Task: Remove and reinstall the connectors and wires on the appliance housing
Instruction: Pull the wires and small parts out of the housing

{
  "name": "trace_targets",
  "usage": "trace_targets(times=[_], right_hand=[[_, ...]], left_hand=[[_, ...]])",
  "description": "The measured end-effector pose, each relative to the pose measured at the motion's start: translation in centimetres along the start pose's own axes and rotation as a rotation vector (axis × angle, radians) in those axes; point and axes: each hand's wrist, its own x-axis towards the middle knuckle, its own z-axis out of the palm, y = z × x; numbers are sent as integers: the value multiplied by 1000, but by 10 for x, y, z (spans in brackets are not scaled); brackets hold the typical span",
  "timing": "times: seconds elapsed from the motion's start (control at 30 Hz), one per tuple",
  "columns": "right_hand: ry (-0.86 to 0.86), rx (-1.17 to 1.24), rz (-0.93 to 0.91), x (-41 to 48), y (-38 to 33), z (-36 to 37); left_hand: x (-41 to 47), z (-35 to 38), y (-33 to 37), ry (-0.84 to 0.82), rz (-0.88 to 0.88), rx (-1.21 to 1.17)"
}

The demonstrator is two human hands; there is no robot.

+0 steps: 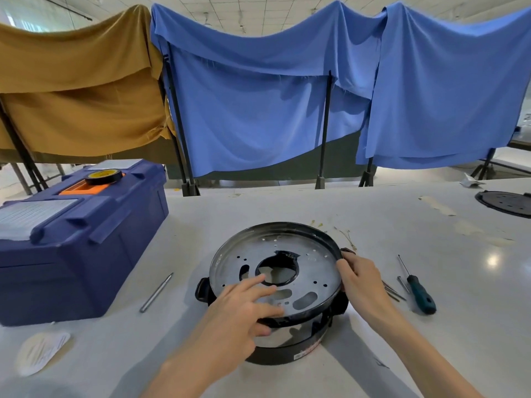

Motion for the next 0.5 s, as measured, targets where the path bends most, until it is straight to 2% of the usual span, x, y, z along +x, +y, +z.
trace_targets(times=[0.3, 0.5], right_hand=[[-47, -26, 20, 2, 4, -4], [-42, 155, 138, 6, 4, -9]], left_hand=[[3, 6, 3, -110, 41, 50], [11, 18, 16, -157, 34, 145]])
